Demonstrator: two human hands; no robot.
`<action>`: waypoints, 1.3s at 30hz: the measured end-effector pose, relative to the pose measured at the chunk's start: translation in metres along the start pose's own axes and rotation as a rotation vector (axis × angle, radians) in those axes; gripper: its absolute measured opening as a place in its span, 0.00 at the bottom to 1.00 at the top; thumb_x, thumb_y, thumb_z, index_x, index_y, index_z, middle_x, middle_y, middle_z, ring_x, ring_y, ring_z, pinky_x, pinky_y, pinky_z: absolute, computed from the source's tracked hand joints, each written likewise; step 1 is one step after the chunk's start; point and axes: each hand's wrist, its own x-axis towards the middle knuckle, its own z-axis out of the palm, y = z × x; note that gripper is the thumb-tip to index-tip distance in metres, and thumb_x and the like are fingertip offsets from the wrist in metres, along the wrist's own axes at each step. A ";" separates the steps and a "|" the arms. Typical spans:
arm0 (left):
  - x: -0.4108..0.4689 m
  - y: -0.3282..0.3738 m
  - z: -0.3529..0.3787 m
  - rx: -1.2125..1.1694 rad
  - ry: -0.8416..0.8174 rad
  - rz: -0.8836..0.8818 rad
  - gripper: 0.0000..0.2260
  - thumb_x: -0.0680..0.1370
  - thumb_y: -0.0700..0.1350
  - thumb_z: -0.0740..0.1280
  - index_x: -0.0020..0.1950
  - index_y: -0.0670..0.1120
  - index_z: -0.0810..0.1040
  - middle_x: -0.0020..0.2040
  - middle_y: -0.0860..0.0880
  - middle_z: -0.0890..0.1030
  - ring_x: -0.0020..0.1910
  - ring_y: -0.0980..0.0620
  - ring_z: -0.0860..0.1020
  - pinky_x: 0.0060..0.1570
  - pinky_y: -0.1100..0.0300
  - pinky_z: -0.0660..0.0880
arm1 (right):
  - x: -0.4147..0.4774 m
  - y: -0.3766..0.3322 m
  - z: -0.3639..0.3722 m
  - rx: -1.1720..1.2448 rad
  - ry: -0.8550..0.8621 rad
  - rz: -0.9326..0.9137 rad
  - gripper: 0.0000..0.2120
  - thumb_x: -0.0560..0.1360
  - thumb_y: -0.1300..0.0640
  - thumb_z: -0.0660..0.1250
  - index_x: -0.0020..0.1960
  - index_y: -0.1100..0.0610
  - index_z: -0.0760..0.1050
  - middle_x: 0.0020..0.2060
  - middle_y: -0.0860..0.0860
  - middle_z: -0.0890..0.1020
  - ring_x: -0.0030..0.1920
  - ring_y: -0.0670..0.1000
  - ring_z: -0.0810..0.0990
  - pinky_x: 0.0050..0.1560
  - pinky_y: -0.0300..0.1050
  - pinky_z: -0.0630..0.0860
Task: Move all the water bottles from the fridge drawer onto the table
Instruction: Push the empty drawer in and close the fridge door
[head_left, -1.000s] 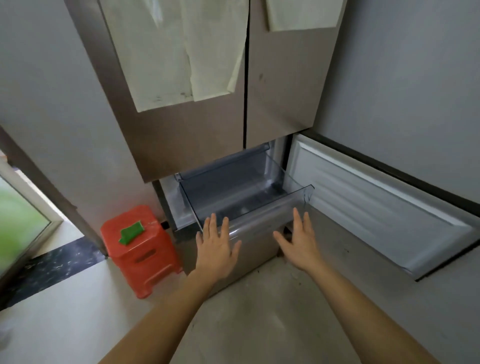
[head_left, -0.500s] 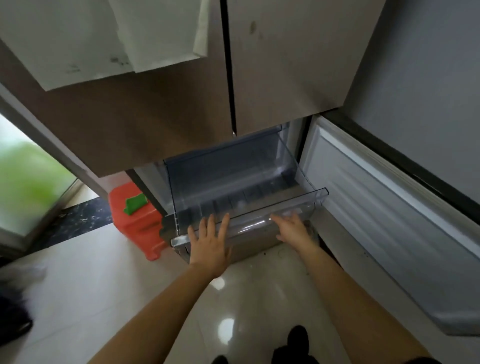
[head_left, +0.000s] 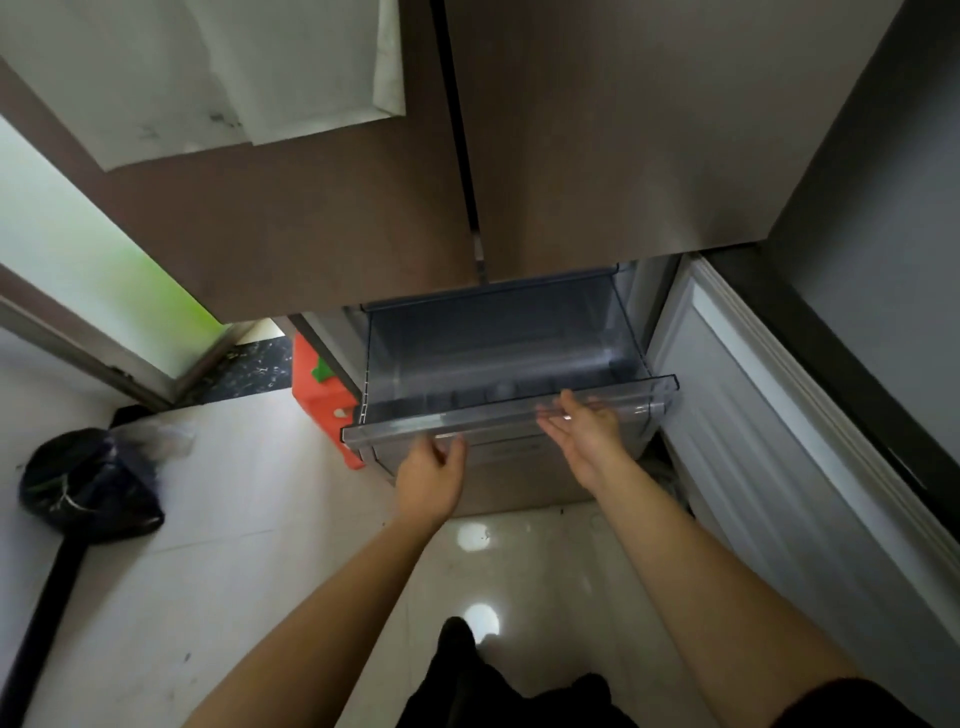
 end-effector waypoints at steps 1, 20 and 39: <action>0.004 0.007 0.001 -0.276 -0.092 -0.197 0.16 0.80 0.59 0.62 0.48 0.45 0.73 0.44 0.45 0.78 0.49 0.42 0.79 0.48 0.49 0.75 | 0.003 0.000 0.003 0.008 -0.012 0.007 0.21 0.81 0.65 0.63 0.70 0.56 0.60 0.54 0.63 0.77 0.50 0.58 0.83 0.66 0.61 0.74; 0.152 0.048 -0.005 -1.295 -0.229 -0.560 0.17 0.80 0.30 0.56 0.67 0.40 0.70 0.61 0.38 0.73 0.49 0.46 0.75 0.57 0.50 0.75 | 0.079 -0.053 0.056 -0.155 0.007 -0.020 0.36 0.78 0.77 0.57 0.80 0.53 0.53 0.76 0.56 0.64 0.66 0.56 0.75 0.66 0.52 0.75; 0.185 0.041 0.001 -0.421 -0.408 -0.179 0.29 0.81 0.38 0.62 0.80 0.50 0.55 0.78 0.44 0.61 0.73 0.43 0.65 0.73 0.48 0.63 | 0.124 -0.032 0.082 -0.963 0.083 -0.340 0.35 0.79 0.71 0.56 0.81 0.48 0.53 0.80 0.48 0.53 0.71 0.57 0.69 0.31 0.25 0.70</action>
